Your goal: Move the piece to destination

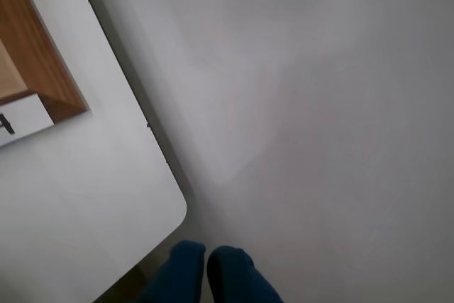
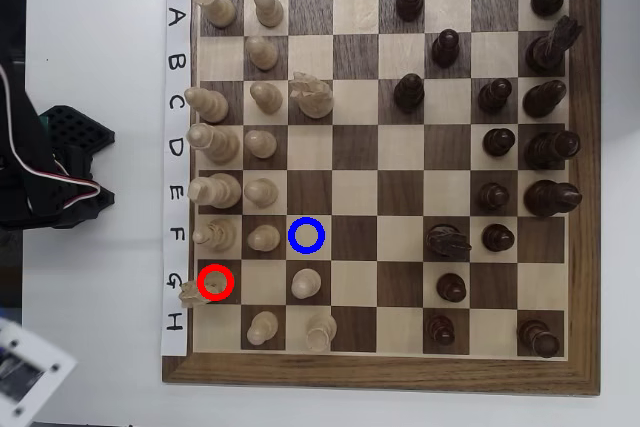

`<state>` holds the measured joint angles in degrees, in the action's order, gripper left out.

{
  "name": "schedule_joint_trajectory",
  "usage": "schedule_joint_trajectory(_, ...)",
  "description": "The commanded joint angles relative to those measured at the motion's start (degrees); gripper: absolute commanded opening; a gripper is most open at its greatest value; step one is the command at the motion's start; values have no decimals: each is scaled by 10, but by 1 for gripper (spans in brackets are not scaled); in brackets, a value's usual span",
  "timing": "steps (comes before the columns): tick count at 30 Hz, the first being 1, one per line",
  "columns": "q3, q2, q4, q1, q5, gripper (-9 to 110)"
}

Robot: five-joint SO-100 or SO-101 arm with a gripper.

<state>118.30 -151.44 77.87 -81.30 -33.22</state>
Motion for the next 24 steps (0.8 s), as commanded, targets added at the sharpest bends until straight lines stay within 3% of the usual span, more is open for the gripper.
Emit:
schedule_joint_trajectory(1,-362,162,123,68,-170,0)
schedule_joint_trajectory(8,-412,189,170,140,-316,0)
schedule_joint_trajectory(15,-406,188,188,222,-390,0)
schedule_joint_trajectory(24,-281,137,188,362,-362,0)
